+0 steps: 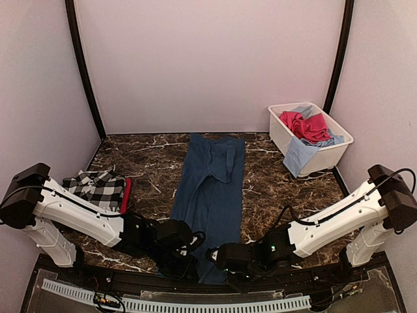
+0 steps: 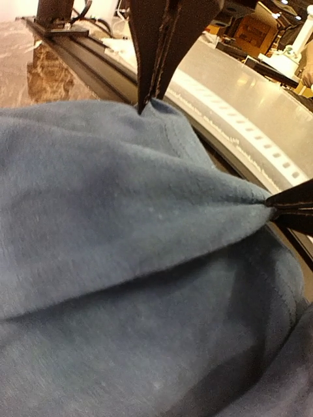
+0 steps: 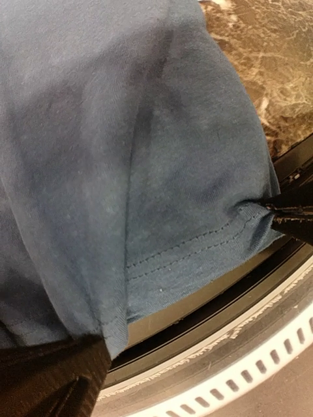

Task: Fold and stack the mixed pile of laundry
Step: Adjust the rectangle-folded T-shirt at the center of the board.

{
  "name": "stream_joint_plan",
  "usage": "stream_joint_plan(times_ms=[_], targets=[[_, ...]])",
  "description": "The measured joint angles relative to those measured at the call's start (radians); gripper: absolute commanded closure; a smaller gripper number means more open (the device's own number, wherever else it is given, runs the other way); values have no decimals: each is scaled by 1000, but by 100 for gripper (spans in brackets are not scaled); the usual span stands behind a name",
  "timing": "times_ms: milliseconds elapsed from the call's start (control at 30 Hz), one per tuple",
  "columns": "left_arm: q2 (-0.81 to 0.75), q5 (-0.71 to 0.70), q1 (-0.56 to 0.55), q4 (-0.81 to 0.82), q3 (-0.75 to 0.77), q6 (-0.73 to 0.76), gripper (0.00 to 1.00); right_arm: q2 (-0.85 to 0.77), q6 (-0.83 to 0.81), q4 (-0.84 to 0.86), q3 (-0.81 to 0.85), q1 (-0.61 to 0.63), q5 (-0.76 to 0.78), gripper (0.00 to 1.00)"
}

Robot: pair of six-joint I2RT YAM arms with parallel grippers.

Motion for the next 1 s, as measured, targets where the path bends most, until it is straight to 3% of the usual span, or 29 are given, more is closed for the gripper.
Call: stream_joint_plan(times_ms=[267, 400, 600, 733, 867, 1000], targets=[[-56, 12, -8, 100, -51, -31, 100, -67, 42, -23, -35, 0, 19, 100], [-31, 9, -8, 91, -47, -33, 85, -63, 48, -27, -35, 1, 20, 100], [-16, -24, -19, -11, -16, -7, 66, -61, 51, -42, -35, 15, 10, 62], [-158, -66, -23, -91, -16, 2, 60, -75, 52, -56, -35, 27, 0, 50], [-376, -105, -23, -113, -69, -18, 56, -128, 46, -64, -35, 29, -5, 44], [-470, -145, -23, -138, -150, -56, 56, -177, 40, -63, -24, 31, -6, 44]])
